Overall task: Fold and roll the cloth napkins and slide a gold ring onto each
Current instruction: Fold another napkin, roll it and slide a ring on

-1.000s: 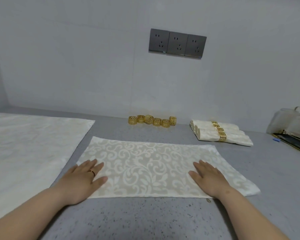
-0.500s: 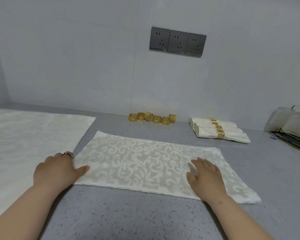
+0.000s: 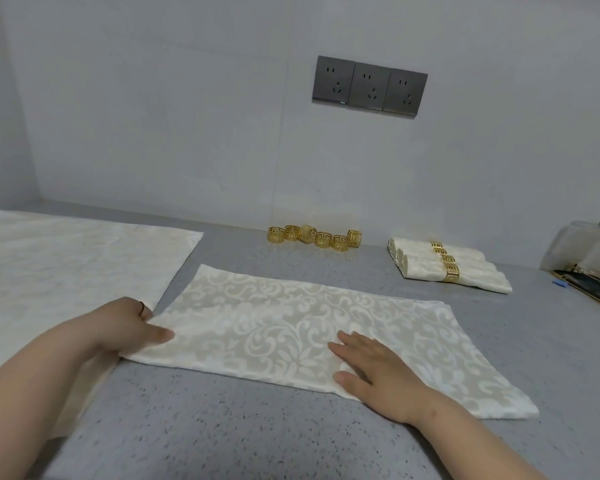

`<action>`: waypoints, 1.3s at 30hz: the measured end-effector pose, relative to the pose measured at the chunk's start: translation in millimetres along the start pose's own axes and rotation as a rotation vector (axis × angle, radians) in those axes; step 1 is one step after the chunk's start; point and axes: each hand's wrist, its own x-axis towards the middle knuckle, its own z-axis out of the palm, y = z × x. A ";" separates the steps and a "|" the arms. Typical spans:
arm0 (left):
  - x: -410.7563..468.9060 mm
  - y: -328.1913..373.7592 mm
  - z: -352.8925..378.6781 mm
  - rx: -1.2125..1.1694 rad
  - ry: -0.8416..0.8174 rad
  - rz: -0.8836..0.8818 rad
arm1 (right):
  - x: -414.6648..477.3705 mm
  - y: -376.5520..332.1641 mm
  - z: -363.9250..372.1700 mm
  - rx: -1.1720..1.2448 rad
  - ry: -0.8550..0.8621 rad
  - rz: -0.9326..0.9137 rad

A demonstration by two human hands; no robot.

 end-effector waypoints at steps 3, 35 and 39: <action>-10.0 -6.7 -19.6 -0.263 -0.091 -0.006 | -3.6 -4.2 -0.7 -0.011 -0.026 0.001; -68.4 81.1 110.0 0.234 0.423 1.003 | 34.7 -27.4 -35.9 1.101 0.414 0.481; -51.4 62.2 90.4 0.216 0.390 0.805 | 18.1 4.2 -57.1 0.985 0.543 0.499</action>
